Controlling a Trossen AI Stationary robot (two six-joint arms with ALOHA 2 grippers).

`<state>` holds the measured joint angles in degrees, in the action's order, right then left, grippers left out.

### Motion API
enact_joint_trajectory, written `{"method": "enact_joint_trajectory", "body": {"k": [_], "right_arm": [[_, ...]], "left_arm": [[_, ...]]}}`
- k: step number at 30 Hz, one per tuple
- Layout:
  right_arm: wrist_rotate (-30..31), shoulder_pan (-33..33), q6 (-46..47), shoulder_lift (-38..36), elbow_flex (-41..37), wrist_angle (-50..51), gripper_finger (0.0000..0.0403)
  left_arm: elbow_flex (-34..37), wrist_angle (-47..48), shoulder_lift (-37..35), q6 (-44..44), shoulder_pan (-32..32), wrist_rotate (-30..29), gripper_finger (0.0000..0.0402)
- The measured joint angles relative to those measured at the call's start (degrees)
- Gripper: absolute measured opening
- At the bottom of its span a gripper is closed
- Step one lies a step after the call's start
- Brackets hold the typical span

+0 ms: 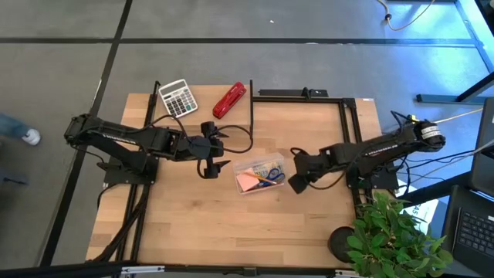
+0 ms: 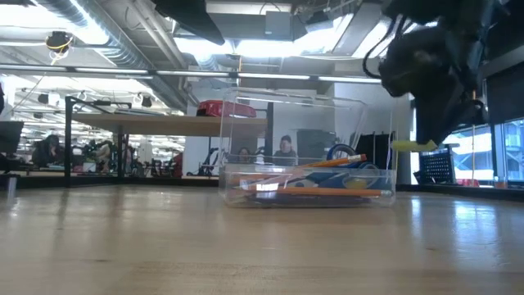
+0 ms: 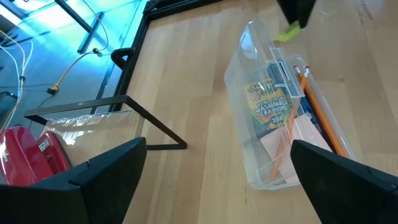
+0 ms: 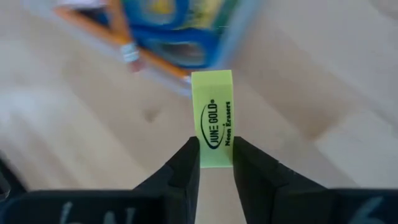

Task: Pack school essentials
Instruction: Put the yellow eraser into the transparent supply box

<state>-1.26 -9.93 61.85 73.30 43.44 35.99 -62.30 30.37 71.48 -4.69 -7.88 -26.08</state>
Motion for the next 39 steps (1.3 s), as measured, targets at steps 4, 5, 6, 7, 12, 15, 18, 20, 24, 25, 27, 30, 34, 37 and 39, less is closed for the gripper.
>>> {"method": "enact_joint_trajectory", "body": {"k": [4, 5, 6, 7, 12, 15, 18, 20, 24, 25, 27, 30, 34, 37, 39], "right_arm": [[-1.90, -2.19, -6.03, 0.00, 0.00, -4.98, 0.0089], [-1.90, -2.74, -7.48, 0.00, 0.00, -6.35, 0.0089], [-1.93, -3.18, -9.00, 0.00, 0.00, -7.64, 0.0089], [-1.93, -3.56, -10.52, 0.00, -0.01, -8.82, 0.0089], [-1.42, -4.65, -16.30, 0.19, 0.00, -12.40, 0.0089], [-0.29, -4.64, -20.47, 0.22, -0.02, -14.28, 0.0089], [2.45, -4.64, -25.39, 0.22, -0.02, -15.62, 0.0089], [3.21, -4.54, -28.61, 0.23, -0.02, -16.16, 0.0089], [3.33, -4.03, -35.79, 1.98, -0.02, -19.78, 0.0089], [3.31, -4.03, -37.57, 2.79, -0.02, -21.51, 0.0089], [3.31, -4.03, -41.01, 4.63, -0.02, -24.85, 0.0089], [3.41, -3.88, -42.92, 7.00, -0.02, -28.33, 0.0089], [6.59, -3.06, -44.32, 9.51, -0.02, -31.21, 0.0089], [7.75, -1.87, -47.28, 11.01, -0.02, -33.74, 0.0089], [7.74, -0.99, -47.65, 12.02, -0.02, -35.04, 0.0089]], "left_arm": [[-0.01, 0.00, 0.00, -0.02, 0.00, -0.01, 0.0393], [-0.01, 0.00, 0.00, -0.02, 0.00, -0.01, 0.0393], [-0.01, 0.01, 0.00, -0.01, 0.00, 0.00, 0.0393], [-0.01, 0.00, 0.00, -0.02, 0.00, 0.00, 0.0393], [0.00, 0.02, 0.00, -0.02, 0.00, 0.01, 0.0393], [-0.01, 0.01, 0.00, -0.01, 0.00, -0.01, 0.0393], [0.00, 0.01, 0.00, -0.02, 0.00, -0.01, 0.0393], [0.00, 0.00, 0.00, -0.02, 0.00, -0.01, 0.0393], [-0.01, 0.02, 0.00, -0.02, 0.00, -0.01, 0.0393], [-0.01, 0.00, 0.00, -0.02, 0.00, -0.01, 0.0393], [0.00, 0.01, 0.00, -0.02, 0.00, -0.01, 0.0393], [0.00, 0.02, 0.00, -0.02, 0.00, -0.01, 0.0393], [-0.01, 0.01, 0.00, -0.01, 0.00, 0.00, 0.0393], [0.00, 0.02, 0.00, -0.01, 0.00, -0.01, 0.0393], [-0.01, 0.00, 0.00, 0.02, -0.03, -0.01, 0.0393]]}}
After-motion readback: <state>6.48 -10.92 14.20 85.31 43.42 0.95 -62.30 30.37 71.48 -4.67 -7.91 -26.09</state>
